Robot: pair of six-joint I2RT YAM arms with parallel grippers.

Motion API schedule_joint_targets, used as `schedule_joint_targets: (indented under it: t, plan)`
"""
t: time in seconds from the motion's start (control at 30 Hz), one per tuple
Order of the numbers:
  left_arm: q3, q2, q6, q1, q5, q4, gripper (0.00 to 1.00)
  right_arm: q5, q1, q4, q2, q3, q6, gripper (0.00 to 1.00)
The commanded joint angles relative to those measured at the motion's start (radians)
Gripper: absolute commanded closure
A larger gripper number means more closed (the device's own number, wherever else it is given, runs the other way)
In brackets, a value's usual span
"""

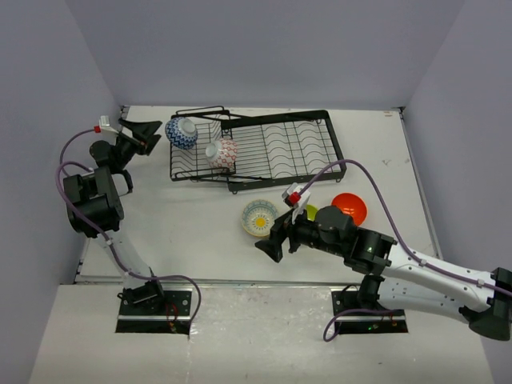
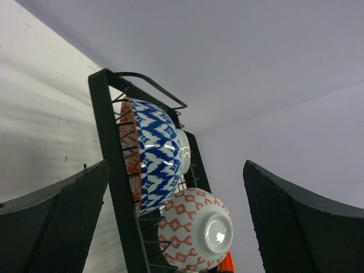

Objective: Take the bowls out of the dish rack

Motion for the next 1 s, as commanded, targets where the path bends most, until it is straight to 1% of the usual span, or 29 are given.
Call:
schedule_joint_targets:
  t: [0.0,0.1,0.2,0.3,0.47,0.5,0.67,0.7,0.77,0.97]
  plan:
    - [0.042,0.022,-0.087,0.007,0.080,0.199,0.01,-0.019,0.000,0.025,0.034,0.040,-0.023,0.01]
    - [0.066,0.060,-0.099,0.007,0.114,0.200,0.03,-0.019,0.000,0.016,0.054,0.050,-0.026,0.01]
    - [0.079,0.077,-0.069,0.009,0.134,0.130,0.05,-0.018,0.000,0.022,0.056,0.048,-0.027,0.01]
    - [0.083,0.091,-0.069,0.009,0.128,0.111,0.06,-0.019,0.002,0.022,0.047,0.048,-0.027,0.01]
    - [0.095,0.097,-0.113,0.006,0.128,0.156,0.07,-0.019,0.000,0.022,0.043,0.042,-0.029,0.01]
    - [0.099,0.097,-0.116,0.006,0.136,0.166,0.09,-0.019,0.000,0.023,0.045,0.042,-0.031,0.01]
    - [0.128,0.119,-0.136,0.006,0.154,0.159,0.12,-0.019,0.000,0.028,0.060,0.045,-0.032,0.01]
    - [0.131,0.122,-0.138,0.006,0.157,0.159,0.17,-0.019,0.000,0.028,0.060,0.047,-0.032,0.01]
    - [0.132,0.130,-0.141,0.006,0.157,0.163,0.20,-0.019,0.000,0.028,0.060,0.044,-0.032,0.01]
    - [0.143,0.145,-0.155,0.001,0.152,0.174,0.21,-0.019,0.000,0.031,0.054,0.042,-0.032,0.01]
